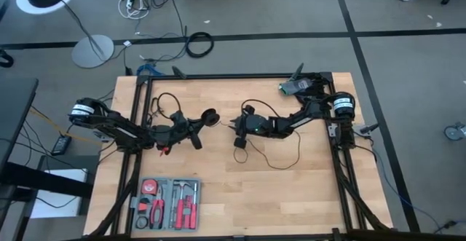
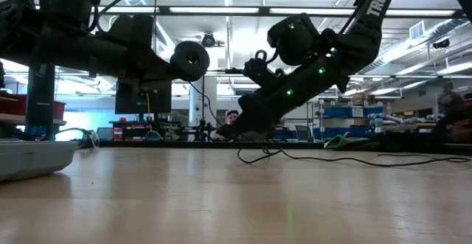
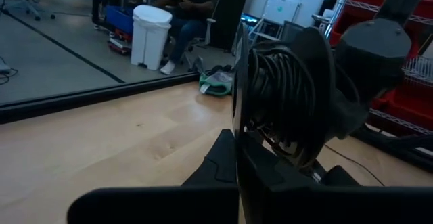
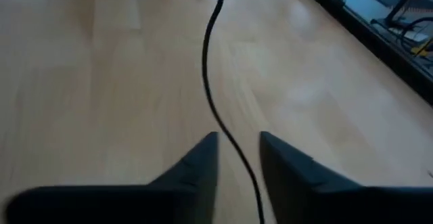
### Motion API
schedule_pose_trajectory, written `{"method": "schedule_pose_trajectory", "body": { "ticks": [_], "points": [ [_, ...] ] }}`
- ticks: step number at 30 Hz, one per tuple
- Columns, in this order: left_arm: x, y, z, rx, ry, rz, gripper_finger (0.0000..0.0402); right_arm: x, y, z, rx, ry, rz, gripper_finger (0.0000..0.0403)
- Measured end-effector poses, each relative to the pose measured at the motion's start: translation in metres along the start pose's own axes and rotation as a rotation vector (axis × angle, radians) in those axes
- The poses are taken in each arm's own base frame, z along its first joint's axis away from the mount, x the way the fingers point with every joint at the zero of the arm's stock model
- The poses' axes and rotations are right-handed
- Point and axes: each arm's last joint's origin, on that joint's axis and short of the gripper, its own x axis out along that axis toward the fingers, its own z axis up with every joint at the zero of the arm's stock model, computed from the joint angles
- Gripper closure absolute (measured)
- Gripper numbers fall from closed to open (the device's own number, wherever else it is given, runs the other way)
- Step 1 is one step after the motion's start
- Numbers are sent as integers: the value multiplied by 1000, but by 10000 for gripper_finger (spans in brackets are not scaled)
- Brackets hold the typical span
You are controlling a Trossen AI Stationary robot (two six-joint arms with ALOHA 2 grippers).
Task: Coil cords
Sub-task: Coil the black wire on the spool
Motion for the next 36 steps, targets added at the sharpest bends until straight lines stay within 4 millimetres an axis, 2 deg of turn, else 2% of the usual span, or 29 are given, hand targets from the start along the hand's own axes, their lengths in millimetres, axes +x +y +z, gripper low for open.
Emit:
{"method": "schedule_pose_trajectory", "body": {
  "ticks": [3,4,7,11,20,25,30,36],
  "points": [
    [0,0,0,-2,-4,-1,402,0,0,-2,-3,23,0,379],
    [0,0,0,-2,-4,-1,401,0,0,-4,8,39,1,390],
    [0,0,0,-1,-4,0,402,-2,-2,-8,70,99,-2,395],
    [0,0,0,1,-2,0,402,-10,-6,0,117,112,-21,399],
    [0,-1,-2,35,29,-45,402,-44,-22,48,183,21,-39,402],
    [0,0,-4,51,45,-40,402,-59,-30,85,188,-15,-39,402],
    [2,-2,-5,90,66,-29,402,-61,-21,121,149,-50,21,403],
    [12,-8,-3,125,90,42,401,-54,3,144,78,-83,74,403]
  ]
}}
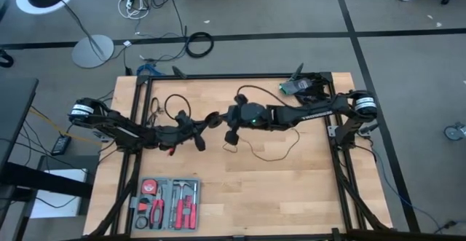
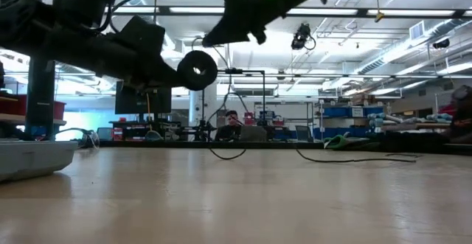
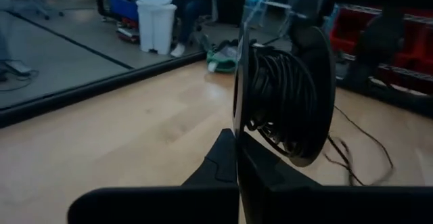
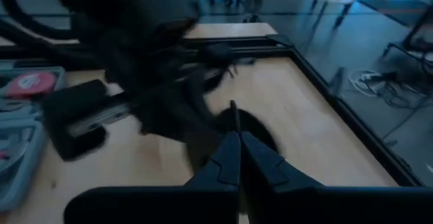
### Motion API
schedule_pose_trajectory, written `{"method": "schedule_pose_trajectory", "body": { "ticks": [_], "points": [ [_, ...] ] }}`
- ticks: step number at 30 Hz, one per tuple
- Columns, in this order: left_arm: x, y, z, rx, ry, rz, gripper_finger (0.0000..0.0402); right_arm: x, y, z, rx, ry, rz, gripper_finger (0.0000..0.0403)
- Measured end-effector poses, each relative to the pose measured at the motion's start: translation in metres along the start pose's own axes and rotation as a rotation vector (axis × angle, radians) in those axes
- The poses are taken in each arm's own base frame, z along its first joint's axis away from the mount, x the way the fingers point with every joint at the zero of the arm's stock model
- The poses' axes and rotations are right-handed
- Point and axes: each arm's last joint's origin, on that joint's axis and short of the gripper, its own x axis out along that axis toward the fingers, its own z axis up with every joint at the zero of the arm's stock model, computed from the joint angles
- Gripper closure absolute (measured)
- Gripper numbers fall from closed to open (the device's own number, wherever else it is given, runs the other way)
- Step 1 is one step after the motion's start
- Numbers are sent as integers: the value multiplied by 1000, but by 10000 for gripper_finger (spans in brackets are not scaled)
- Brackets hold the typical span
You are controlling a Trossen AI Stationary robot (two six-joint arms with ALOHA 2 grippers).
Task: Coil cords
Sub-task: Coil the black wire on the spool
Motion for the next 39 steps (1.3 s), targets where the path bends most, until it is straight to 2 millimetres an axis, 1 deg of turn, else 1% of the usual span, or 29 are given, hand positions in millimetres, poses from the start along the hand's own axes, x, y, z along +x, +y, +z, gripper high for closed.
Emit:
{"method": "schedule_pose_trajectory", "body": {
  "ticks": [3,8,13,17,20,22,25,28,35,39],
  "points": [
    [3,-3,5,-7,-24,41,402,11,12,-3,-20,13,32,403],
    [6,-5,10,-21,-50,70,402,30,27,-19,-50,55,54,403],
    [6,-7,13,-46,-71,57,402,46,32,-39,-47,105,46,402],
    [6,-9,16,-62,-82,10,402,52,29,-45,-44,127,35,392],
    [6,-9,17,-77,-95,-2,401,52,27,-48,-35,162,29,382],
    [4,-8,18,-91,-110,-7,402,52,26,-55,-38,183,29,375],
    [0,-4,14,-96,-115,-11,402,50,26,-66,-41,206,29,366],
    [-5,1,11,-121,-127,-18,402,47,29,-81,-16,184,31,361],
    [-12,9,2,-162,-108,-22,401,33,32,-112,87,-34,62,362],
    [-12,9,2,-162,-108,-23,402,19,27,-129,150,-159,63,362]
  ]
}}
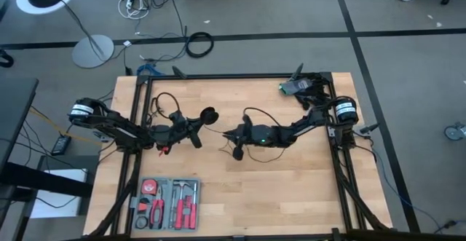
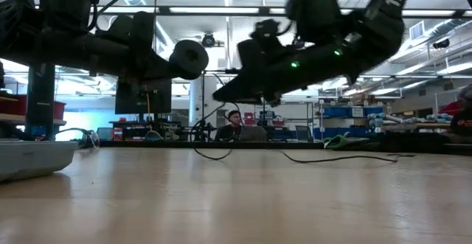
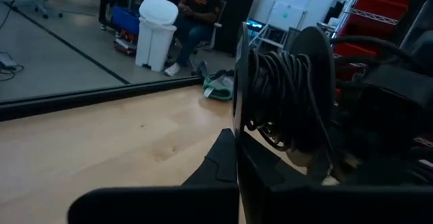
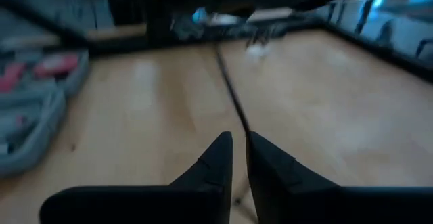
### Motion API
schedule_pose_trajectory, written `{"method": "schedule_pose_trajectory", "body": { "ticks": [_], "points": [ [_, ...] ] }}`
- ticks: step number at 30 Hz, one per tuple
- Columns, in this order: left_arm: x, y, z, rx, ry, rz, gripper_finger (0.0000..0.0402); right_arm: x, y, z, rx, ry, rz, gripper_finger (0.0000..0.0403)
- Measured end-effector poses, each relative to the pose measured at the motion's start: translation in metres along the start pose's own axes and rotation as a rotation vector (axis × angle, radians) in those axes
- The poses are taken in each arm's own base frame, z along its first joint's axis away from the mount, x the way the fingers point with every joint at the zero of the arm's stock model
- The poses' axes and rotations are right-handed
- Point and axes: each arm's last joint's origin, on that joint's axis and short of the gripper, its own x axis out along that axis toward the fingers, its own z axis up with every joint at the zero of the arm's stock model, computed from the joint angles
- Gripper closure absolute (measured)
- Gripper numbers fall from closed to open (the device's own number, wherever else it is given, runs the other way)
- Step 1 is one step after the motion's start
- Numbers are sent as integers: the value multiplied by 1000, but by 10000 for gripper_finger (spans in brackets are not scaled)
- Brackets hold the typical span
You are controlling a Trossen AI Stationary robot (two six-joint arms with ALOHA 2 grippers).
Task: Coil cords
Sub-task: Coil the black wire on the spool
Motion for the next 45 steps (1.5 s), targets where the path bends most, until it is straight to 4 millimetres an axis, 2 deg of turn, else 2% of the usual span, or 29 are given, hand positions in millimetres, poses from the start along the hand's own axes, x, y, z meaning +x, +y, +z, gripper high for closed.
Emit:
{"method": "schedule_pose_trajectory", "body": {
  "ticks": [3,7,20,24,29,33,37,45],
  "points": [
    [0,0,0,3,0,0,401,-14,-7,-9,57,-97,-17,359],
    [0,0,0,6,3,1,401,-24,-16,-21,58,-90,-33,344],
    [0,0,0,0,7,-13,401,-24,-17,-24,28,-60,-30,245],
    [0,0,0,0,10,-18,402,-24,-16,-21,19,-95,-27,227],
    [0,-1,0,1,10,-19,402,-25,-15,-20,65,-105,-9,223],
    [0,0,0,2,9,-16,402,-23,-12,-18,68,-100,83,231],
    [0,0,0,2,2,0,402,-13,-5,-6,51,-106,158,240],
    [0,1,0,2,1,6,402,1,4,2,19,-13,245,252]
  ]
}}
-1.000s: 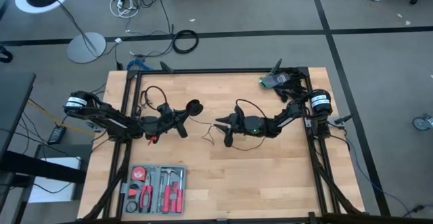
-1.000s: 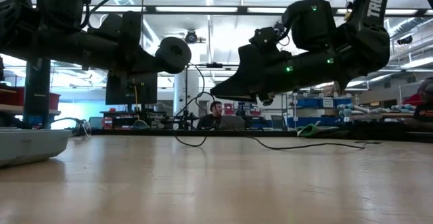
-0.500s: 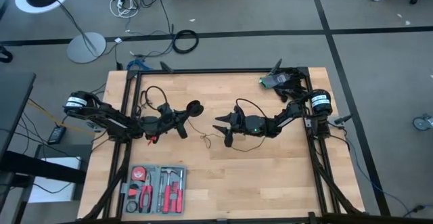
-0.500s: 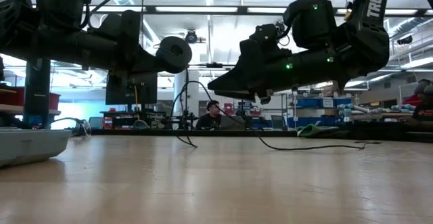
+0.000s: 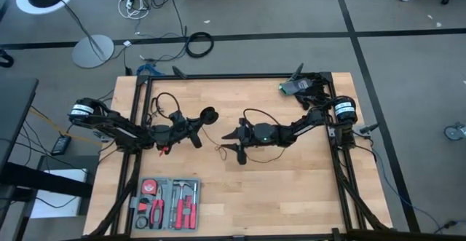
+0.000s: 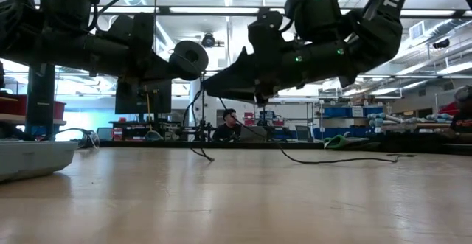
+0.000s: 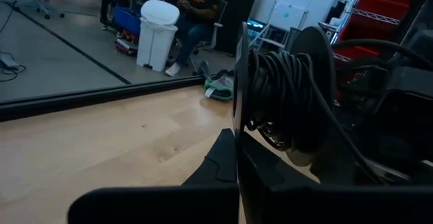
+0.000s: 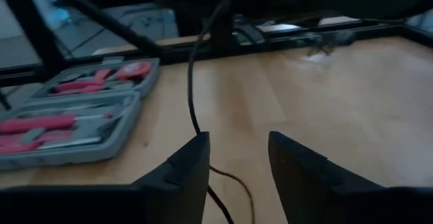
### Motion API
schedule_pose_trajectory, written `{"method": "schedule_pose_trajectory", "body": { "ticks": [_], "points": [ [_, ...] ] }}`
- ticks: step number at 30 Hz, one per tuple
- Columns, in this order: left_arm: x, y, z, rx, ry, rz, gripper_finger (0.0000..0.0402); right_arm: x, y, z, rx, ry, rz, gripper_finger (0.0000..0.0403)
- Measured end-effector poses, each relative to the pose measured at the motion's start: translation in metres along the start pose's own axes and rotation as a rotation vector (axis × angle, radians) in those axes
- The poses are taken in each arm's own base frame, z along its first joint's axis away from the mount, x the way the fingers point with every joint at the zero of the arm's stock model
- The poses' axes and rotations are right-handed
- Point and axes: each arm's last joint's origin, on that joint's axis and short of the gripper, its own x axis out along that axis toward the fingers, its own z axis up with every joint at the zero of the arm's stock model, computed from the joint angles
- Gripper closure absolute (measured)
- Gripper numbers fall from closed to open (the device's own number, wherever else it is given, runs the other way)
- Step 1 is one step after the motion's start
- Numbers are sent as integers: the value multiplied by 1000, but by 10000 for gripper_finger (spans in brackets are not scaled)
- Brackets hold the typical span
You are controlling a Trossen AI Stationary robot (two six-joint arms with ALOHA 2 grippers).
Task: Coil cords
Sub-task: Coil the black wire on the spool
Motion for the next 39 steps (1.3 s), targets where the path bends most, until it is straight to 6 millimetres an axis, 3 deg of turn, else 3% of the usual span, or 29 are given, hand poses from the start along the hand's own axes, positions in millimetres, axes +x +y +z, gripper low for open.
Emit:
{"method": "schedule_pose_trajectory", "body": {
  "ticks": [19,25,30,39],
  "points": [
    [1,0,1,19,-16,34,401,3,2,6,-5,-25,24,277],
    [3,-2,3,15,-23,32,402,10,2,11,-8,21,16,313],
    [3,-2,3,14,-25,31,402,11,-1,7,-5,74,3,391],
    [2,-7,8,-5,-45,-87,402,12,-21,7,5,94,-90,399]
  ]
}}
